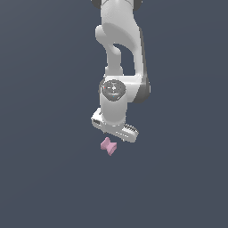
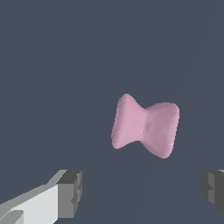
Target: Pick up the object and move it to a goal position.
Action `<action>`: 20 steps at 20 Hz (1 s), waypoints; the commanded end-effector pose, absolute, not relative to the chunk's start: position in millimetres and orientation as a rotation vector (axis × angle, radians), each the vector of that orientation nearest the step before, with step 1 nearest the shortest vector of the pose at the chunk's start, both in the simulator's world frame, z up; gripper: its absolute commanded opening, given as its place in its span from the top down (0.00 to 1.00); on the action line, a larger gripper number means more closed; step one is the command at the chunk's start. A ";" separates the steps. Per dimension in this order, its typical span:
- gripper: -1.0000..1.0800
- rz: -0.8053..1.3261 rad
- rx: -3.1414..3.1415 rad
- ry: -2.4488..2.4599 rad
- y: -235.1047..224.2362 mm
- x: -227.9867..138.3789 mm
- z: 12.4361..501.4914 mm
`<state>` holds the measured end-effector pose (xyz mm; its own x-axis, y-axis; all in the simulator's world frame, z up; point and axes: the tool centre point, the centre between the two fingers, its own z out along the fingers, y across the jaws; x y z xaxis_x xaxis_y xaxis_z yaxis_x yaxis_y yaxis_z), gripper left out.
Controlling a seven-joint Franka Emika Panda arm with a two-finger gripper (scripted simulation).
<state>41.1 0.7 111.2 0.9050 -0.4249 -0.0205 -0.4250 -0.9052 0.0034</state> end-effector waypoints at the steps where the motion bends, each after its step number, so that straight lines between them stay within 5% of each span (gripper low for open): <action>1: 0.04 0.022 -3.040 0.788 -7.9 47.9 104.4; 20: 0.04 0.001 -2.982 0.989 -26.3 59.7 76.7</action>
<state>60.3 -26.0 82.3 0.8024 -0.5968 0.0003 -0.5968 -0.8024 -0.0004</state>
